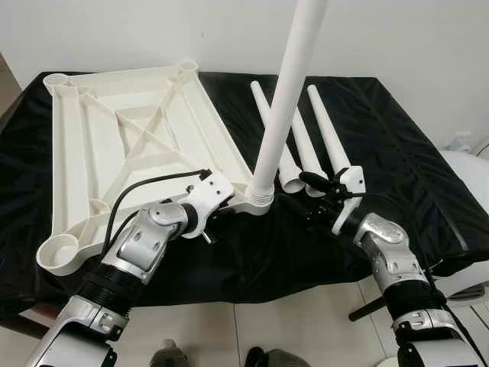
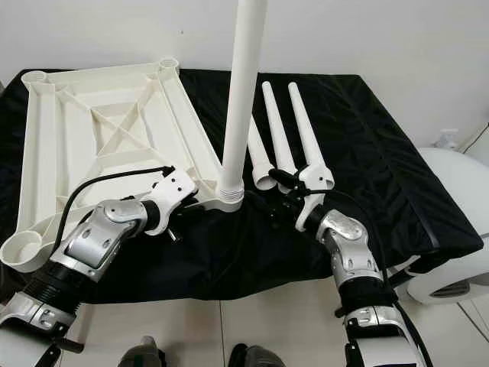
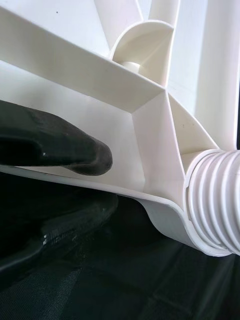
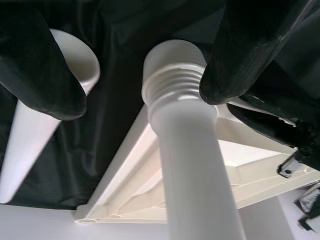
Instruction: Building children table
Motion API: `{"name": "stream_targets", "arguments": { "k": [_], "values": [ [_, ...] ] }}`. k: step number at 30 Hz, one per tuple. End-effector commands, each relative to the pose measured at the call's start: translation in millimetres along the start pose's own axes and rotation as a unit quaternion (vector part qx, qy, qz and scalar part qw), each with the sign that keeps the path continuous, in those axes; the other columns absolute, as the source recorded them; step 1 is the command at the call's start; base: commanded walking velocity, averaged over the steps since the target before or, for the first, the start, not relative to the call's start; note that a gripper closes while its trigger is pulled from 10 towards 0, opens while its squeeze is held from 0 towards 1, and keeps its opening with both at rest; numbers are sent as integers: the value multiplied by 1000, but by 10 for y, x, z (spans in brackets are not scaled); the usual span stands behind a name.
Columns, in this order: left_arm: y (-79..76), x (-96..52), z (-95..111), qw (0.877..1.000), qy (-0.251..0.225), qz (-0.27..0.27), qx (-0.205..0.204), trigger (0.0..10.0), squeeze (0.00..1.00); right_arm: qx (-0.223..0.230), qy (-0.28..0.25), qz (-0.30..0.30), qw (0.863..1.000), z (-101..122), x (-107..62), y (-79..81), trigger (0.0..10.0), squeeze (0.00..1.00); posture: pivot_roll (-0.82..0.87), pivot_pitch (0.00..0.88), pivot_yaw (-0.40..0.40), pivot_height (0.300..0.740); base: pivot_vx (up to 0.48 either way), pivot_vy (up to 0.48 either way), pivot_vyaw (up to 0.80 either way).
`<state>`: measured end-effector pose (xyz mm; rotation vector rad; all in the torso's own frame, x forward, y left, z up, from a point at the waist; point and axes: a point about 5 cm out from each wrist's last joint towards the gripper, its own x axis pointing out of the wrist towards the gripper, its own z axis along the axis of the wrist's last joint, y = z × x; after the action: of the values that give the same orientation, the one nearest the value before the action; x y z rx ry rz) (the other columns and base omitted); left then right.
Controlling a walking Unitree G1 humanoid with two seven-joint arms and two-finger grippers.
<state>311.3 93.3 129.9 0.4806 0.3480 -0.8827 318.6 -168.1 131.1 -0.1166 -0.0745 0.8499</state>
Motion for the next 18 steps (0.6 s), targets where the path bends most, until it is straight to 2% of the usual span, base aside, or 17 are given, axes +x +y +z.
{"name": "stream_targets", "arguments": {
  "k": [1,13,14,18],
  "values": [
    [28,-6,65,1000,-6,6,23,10000,0,1,-1,15,1000,38,62,-20,10000,0,47,0,-50,740,0,0,0],
    [34,-22,76,1000,-6,9,25,10000,0,-9,-14,19,1000,150,226,-80,10000,0,57,0,-54,740,0,0,0],
    [25,-14,95,1000,-8,8,27,10000,0,-7,-19,23,1000,168,351,-60,10000,0,61,0,-55,740,0,0,0],
    [23,-8,111,1000,-9,8,28,10000,0,-2,-21,34,999,177,454,-32,10000,0,64,1,-55,740,0,0,0]
  ]
}}
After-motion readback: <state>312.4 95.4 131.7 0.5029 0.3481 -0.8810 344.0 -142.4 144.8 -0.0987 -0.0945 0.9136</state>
